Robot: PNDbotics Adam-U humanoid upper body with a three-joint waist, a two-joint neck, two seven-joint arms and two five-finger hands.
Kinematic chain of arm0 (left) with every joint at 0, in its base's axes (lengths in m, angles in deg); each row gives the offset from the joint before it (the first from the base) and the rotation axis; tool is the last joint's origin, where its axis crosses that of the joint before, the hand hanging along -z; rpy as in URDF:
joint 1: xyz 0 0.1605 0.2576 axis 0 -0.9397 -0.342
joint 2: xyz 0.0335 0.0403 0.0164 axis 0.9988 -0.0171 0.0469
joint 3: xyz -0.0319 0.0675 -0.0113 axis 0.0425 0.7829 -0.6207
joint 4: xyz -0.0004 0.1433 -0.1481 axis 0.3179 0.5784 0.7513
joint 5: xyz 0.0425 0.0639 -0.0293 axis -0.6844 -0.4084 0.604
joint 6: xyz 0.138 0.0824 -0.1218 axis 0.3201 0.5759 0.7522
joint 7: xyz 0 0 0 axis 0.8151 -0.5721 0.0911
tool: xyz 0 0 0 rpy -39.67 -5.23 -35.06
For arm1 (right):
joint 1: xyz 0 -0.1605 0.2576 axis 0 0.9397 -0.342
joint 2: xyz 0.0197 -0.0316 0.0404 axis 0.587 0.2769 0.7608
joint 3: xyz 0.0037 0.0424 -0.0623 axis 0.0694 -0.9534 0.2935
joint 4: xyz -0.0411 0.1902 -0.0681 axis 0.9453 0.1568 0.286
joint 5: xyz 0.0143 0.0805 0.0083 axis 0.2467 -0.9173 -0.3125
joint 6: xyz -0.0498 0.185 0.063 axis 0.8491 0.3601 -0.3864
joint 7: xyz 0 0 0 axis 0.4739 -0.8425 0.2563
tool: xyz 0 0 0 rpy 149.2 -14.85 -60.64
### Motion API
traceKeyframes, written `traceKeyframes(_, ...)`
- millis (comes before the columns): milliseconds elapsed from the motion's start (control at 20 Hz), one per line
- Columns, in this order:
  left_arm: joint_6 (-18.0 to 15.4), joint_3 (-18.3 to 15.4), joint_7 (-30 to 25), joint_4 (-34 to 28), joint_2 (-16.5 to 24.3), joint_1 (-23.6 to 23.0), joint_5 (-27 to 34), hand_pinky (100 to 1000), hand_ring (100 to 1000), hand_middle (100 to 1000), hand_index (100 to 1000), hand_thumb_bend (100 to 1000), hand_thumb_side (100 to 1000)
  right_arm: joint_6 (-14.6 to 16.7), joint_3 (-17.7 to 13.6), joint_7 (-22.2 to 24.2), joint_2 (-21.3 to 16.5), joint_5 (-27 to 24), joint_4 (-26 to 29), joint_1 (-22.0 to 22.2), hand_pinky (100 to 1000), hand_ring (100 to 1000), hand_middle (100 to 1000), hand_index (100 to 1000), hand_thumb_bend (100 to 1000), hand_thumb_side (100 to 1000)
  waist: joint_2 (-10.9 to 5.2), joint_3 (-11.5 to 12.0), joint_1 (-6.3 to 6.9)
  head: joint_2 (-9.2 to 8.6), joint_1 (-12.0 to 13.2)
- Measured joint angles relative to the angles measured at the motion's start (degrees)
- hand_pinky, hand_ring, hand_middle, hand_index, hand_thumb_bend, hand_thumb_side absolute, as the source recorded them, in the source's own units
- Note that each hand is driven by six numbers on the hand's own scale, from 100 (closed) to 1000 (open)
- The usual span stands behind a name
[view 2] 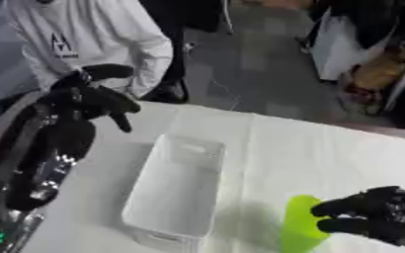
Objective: Pick up objects on the table and place them in the box.
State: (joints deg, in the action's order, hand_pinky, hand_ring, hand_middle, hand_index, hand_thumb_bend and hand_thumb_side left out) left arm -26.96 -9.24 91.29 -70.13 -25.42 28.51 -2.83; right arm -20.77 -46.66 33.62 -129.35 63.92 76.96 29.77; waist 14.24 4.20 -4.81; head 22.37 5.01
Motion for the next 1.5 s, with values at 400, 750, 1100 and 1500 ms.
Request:
traceKeyframes(400,0.06,0.15,-0.22,0.00,0.00,0.48,0.20,470,611,840,674,265,746,-0.97,2.01,-2.00,-2.84,2.61,0.20,-1.60,728,826,904,953,746,815,-0.03,0.56,-0.22,0.00,0.00)
traceKeyframes(750,0.08,0.16,-0.42,0.00,-0.01,0.53,0.21,471,612,841,674,263,747,-1.73,2.77,-1.79,-3.13,4.24,0.20,-2.04,755,836,899,950,786,829,-0.03,0.72,-0.24,-0.01,-0.10)
traceKeyframes(1100,0.32,0.48,-0.72,0.00,-0.04,0.95,0.25,471,612,842,673,262,748,-2.96,2.86,-2.34,-3.15,5.47,0.21,-2.14,772,840,900,948,799,895,-0.03,0.99,-0.55,-0.91,-9.74)
traceKeyframes(1500,0.30,0.52,-1.19,0.00,-0.04,0.41,0.23,470,615,846,673,255,756,-3.76,3.52,-2.29,-3.15,6.08,0.21,-3.61,779,842,879,946,811,1000,-0.03,0.55,-0.16,0.10,-14.70)
